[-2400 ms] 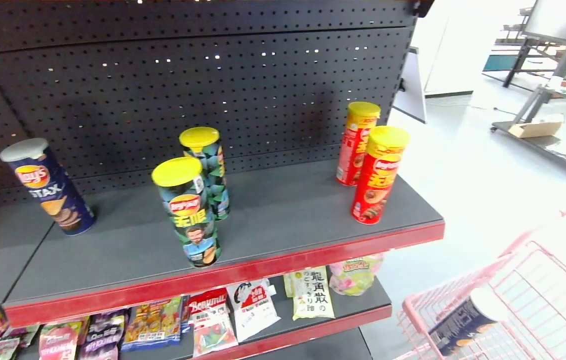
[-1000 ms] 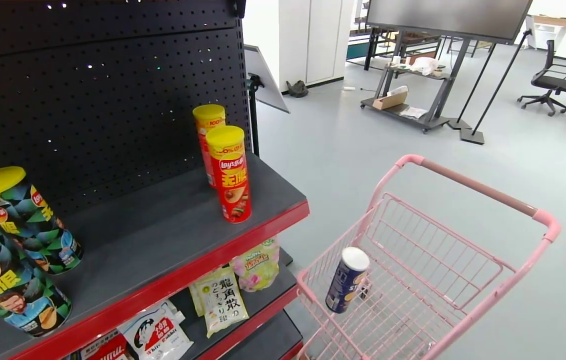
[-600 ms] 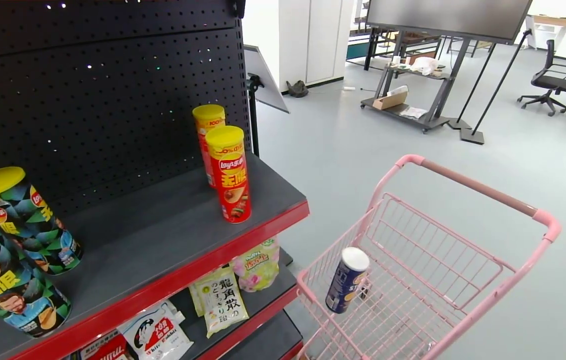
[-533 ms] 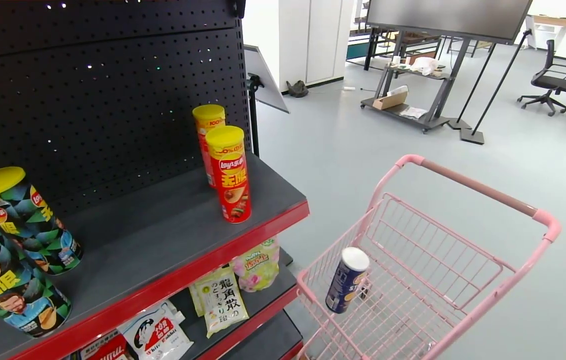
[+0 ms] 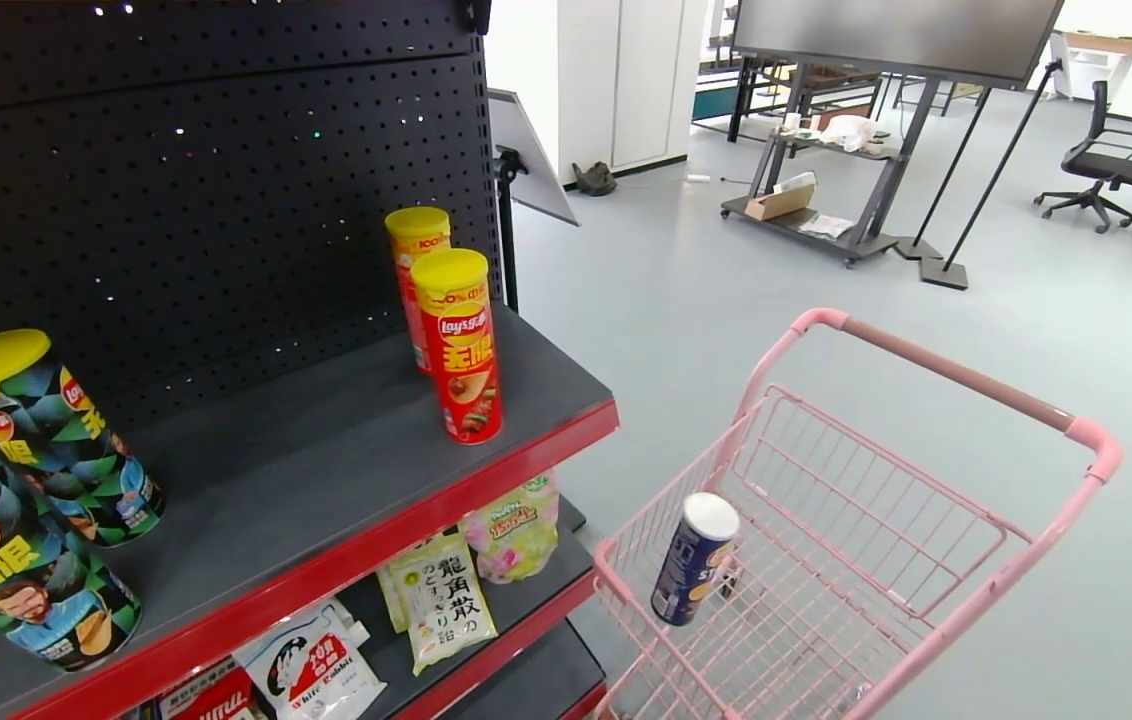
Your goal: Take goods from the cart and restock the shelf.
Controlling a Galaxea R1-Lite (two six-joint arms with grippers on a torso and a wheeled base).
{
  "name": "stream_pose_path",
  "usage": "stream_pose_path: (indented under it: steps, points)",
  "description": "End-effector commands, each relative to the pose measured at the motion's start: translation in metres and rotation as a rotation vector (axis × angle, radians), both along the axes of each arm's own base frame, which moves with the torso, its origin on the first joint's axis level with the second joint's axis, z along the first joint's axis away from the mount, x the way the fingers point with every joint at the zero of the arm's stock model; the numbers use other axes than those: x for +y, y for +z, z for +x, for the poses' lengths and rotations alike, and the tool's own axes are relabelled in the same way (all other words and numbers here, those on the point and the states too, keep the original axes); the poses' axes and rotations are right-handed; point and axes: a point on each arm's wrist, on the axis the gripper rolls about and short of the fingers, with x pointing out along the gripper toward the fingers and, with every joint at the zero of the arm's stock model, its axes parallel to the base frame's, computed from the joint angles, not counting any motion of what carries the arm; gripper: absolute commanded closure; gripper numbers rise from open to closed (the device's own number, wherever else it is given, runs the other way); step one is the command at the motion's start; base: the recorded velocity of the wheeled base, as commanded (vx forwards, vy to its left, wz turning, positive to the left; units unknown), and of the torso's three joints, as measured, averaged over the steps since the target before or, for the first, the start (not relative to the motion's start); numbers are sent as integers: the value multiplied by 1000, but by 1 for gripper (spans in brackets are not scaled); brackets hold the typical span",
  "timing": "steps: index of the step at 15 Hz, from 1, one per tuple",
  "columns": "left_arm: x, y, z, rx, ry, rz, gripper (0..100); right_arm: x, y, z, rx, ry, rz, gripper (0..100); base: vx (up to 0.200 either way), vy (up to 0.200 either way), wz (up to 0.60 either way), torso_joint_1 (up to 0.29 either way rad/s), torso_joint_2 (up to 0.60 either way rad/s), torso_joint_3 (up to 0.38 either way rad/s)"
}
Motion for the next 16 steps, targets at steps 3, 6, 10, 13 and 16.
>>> stream_pose_path:
  steps: [3, 6, 10, 13, 16]
  points:
    - [0, 0, 0, 1, 1, 2, 0, 0, -1, 0, -1, 3, 1, 0, 0, 0, 0, -139, 342, 180]
    - [0, 0, 0, 1, -1, 2, 0, 0, -1, 0, -1, 3, 2, 0, 0, 0, 0, -134, 341, 191]
    - [0, 0, 0, 3, 3, -1, 0, 0, -1, 0, -1, 1, 5, 0, 0, 0, 0, -144, 353, 205]
    - [0, 0, 0, 1, 10, 1, 0, 0, -1, 0, -2, -2, 6, 0, 0, 0, 0, -121, 308, 178]
    - [1, 19, 7, -105, 144, -16, 0, 0, -2, 1, -10, -10, 46, 0, 0, 0, 0, -7, 19, 14]
